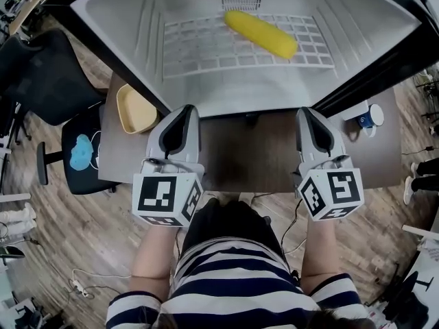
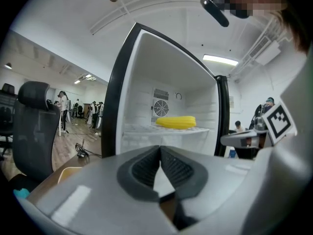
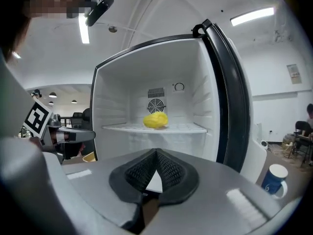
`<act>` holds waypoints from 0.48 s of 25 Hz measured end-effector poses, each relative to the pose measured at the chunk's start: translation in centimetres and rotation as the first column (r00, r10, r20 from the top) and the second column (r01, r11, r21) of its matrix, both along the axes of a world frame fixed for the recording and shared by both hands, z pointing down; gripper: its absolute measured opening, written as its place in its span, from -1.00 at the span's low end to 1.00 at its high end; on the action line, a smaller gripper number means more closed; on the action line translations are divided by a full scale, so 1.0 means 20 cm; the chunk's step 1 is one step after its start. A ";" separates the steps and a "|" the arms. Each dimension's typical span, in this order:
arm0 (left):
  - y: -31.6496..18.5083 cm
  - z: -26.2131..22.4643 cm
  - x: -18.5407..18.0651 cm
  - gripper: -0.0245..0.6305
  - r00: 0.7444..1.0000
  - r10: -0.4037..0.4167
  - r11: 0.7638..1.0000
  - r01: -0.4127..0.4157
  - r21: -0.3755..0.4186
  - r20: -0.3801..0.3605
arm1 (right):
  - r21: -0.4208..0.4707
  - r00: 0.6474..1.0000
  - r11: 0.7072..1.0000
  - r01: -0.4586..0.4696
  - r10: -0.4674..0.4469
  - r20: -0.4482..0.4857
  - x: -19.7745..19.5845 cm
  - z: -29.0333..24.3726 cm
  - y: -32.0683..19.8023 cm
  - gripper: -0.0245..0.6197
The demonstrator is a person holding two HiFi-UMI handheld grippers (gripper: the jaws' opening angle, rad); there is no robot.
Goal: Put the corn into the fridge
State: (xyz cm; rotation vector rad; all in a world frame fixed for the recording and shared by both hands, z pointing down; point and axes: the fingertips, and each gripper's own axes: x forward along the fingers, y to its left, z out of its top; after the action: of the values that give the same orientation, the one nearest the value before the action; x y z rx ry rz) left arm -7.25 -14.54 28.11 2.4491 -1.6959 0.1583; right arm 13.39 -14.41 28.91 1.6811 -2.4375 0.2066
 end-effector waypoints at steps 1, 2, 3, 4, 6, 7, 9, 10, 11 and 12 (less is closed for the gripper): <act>0.00 0.01 0.00 -0.93 1.000 -0.001 1.000 0.001 -0.005 0.001 | -0.010 1.000 1.000 -0.003 0.003 -0.002 0.00 0.03 0.01 -0.95; 0.01 0.02 0.00 -0.93 1.000 -0.001 1.000 0.001 -0.009 0.002 | -0.019 1.000 1.000 -0.006 0.006 -0.006 0.00 0.05 0.02 -0.95; 0.01 0.03 -0.01 -0.93 1.000 -0.003 1.000 0.003 -0.014 0.001 | -0.025 1.000 1.000 -0.009 0.008 -0.010 0.01 0.07 0.03 -0.95; 0.02 0.04 -0.01 -0.93 1.000 -0.005 1.000 0.005 -0.018 0.000 | -0.029 1.000 0.999 -0.013 0.012 -0.015 0.01 0.08 0.04 -0.95; 0.03 0.07 -0.01 -0.93 1.000 -0.008 1.000 0.008 -0.029 -0.003 | -0.038 1.000 0.999 -0.023 0.023 -0.021 0.02 0.10 0.05 -0.95; 0.03 0.08 -0.01 -0.93 1.000 -0.009 0.999 0.009 -0.036 -0.005 | -0.043 0.999 0.999 -0.028 0.027 -0.020 0.03 0.11 0.05 -0.95; 0.05 0.10 -0.01 -0.93 1.000 -0.010 0.999 0.009 -0.049 -0.007 | -0.054 0.999 0.998 -0.035 0.034 -0.014 0.03 0.13 0.06 -0.95; 0.05 0.11 -0.01 -0.93 1.000 -0.009 0.999 0.009 -0.054 -0.006 | -0.058 0.999 0.998 -0.036 0.036 -0.009 0.03 0.13 0.07 -0.95; 0.06 0.12 -0.01 -0.93 1.000 -0.009 0.998 0.009 -0.058 -0.006 | -0.062 0.999 0.997 -0.036 0.036 -0.004 0.03 0.14 0.07 -0.95; 0.06 0.12 -0.01 -0.93 1.000 -0.009 0.998 0.009 -0.061 -0.005 | -0.066 0.999 0.997 -0.036 0.036 -0.001 0.03 0.14 0.08 -0.95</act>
State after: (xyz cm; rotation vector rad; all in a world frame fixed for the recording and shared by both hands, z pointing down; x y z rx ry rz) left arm -7.50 -13.26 30.53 2.3956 -1.6742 0.1987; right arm 13.97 -12.91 31.73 1.6979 -2.3753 0.2890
